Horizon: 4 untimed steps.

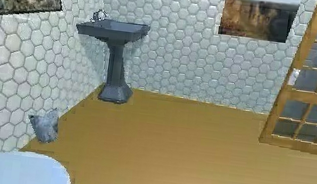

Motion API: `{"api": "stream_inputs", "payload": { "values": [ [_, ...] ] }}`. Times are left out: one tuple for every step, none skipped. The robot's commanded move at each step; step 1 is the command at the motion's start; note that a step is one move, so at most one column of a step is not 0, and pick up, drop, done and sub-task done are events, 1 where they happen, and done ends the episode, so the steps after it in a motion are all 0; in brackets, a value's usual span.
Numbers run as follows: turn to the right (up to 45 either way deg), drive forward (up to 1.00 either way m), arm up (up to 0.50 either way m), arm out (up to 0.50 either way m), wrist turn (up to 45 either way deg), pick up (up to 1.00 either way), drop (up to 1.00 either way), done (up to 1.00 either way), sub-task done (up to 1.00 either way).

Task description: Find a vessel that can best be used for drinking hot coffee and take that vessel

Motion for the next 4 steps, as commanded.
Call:
{"api": "stream_inputs", "payload": {
  "values": [
    [45.0,0.00,0.00,0.00,0.0,0.00,0.00,0.00,0.00],
    [0.0,1.00,0.00,0.00,0.0,0.00,0.00,0.00,0.00],
    [12.0,0.00,0.00,0.00,0.0,0.00,0.00,0.00,0.00],
    [0.0,0.20,0.00,0.00,0.0,0.00,0.00,0.00,0.00]
  ]
}}
